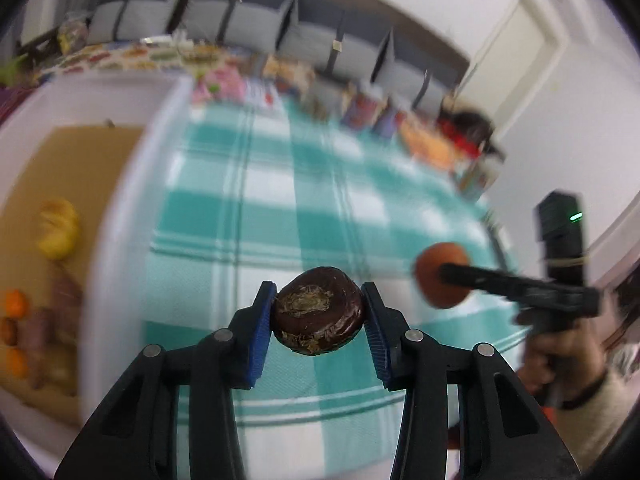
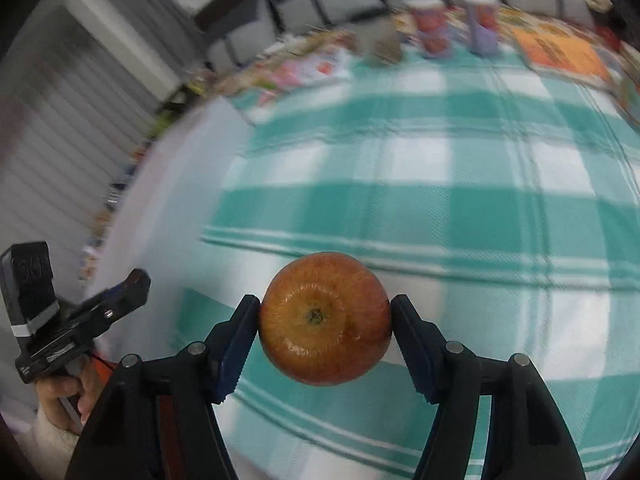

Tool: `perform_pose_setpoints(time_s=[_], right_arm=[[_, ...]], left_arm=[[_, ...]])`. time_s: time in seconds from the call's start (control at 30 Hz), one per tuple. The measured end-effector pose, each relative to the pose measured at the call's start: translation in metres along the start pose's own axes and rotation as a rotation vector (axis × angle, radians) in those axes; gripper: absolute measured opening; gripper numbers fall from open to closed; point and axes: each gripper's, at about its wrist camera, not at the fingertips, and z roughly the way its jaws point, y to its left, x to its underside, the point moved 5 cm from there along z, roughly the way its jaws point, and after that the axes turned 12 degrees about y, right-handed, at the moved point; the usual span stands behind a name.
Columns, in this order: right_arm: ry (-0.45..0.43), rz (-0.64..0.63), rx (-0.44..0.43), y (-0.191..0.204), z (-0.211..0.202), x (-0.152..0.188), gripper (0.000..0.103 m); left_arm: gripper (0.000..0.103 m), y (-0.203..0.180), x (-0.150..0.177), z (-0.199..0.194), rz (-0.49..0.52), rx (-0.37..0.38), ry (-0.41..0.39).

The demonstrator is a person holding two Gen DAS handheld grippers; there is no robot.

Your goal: Organize fruits

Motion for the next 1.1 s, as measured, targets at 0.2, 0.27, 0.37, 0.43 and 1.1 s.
perform_pose_setpoints(time_s=[0.2, 0.27, 0.37, 0.43, 1.1], right_arm=[[0.003, -0.216, -0.143, 0.132, -0.001, -0.047, 0.067], [0.037, -0.315, -0.175, 0.187, 0.016, -0.056, 0.067], [0.101, -0.436, -0.183, 0.253, 0.051, -0.058, 0.067], [0.139, -0.508, -0.148, 0.283, 0.077, -0.059, 0.067], [0.311, -0.849, 0.375, 0.300, 0.213, -0.081, 0.077]], left_arm=[[0.044, 0.087, -0.026, -0.103, -0.098, -0.162, -0.125], [0.044, 0.132, -0.027, -0.109, -0.157, -0.242, -0.108], [0.044, 0.194, -0.027, -0.095, -0.239, -0.348, -0.040], [0.044, 0.225, -0.025, -0.076, -0.285, -0.384, 0.025], [0.082, 0.262, -0.010, -0.043, -0.370, -0.531, 0.117]])
